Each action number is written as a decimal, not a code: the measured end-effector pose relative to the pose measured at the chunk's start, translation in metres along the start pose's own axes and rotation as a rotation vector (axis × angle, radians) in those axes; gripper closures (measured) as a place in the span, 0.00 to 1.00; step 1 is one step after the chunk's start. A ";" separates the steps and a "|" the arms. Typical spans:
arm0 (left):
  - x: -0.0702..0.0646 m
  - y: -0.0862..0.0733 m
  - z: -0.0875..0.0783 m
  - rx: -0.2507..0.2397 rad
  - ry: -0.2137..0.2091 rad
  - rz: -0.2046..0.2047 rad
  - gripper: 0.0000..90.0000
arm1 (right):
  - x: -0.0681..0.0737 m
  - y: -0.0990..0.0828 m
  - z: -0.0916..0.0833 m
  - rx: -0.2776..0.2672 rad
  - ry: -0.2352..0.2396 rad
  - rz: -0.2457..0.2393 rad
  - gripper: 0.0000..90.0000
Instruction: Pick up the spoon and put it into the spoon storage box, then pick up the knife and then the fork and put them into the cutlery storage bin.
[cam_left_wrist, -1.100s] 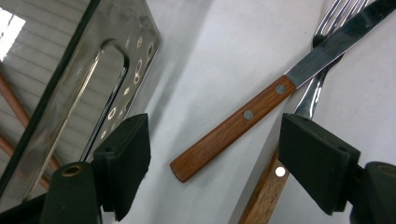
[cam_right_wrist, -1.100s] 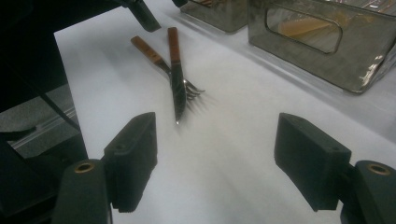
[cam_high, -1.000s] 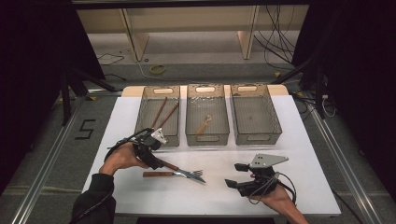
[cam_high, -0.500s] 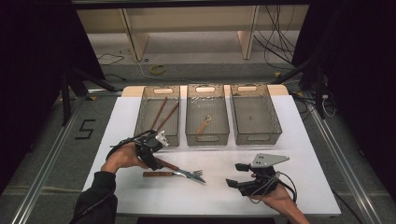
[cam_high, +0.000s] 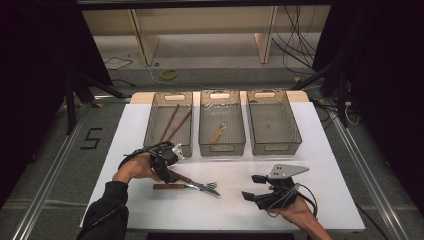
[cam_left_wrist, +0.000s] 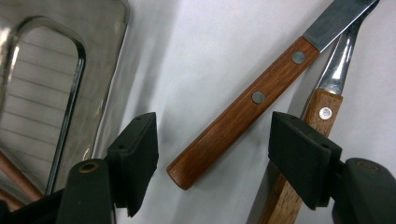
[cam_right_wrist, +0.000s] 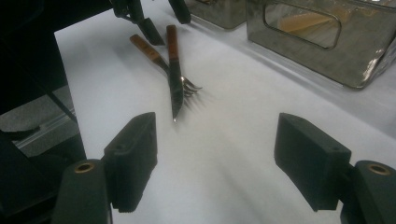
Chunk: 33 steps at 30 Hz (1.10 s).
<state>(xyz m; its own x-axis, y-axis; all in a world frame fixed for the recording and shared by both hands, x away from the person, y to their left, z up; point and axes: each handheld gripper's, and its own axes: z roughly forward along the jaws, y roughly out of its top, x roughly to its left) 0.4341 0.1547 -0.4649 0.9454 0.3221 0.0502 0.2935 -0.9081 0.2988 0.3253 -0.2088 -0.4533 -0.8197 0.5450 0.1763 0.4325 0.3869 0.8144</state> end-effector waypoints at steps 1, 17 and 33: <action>0.000 0.000 0.000 0.001 0.001 0.002 0.36 | 0.000 0.000 0.000 0.000 0.000 0.002 0.34; 0.001 0.003 0.007 0.016 -0.031 0.040 0.42 | 0.000 0.000 0.001 0.007 0.002 -0.003 0.34; -0.009 0.006 0.005 0.036 -0.045 0.091 0.66 | 0.001 0.000 0.001 0.013 -0.002 -0.007 0.34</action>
<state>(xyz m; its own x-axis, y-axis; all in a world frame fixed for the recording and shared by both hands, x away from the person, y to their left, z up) 0.4278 0.1448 -0.4680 0.9735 0.2263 0.0323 0.2104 -0.9422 0.2609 0.3242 -0.2078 -0.4539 -0.8220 0.5437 0.1694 0.4314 0.4003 0.8085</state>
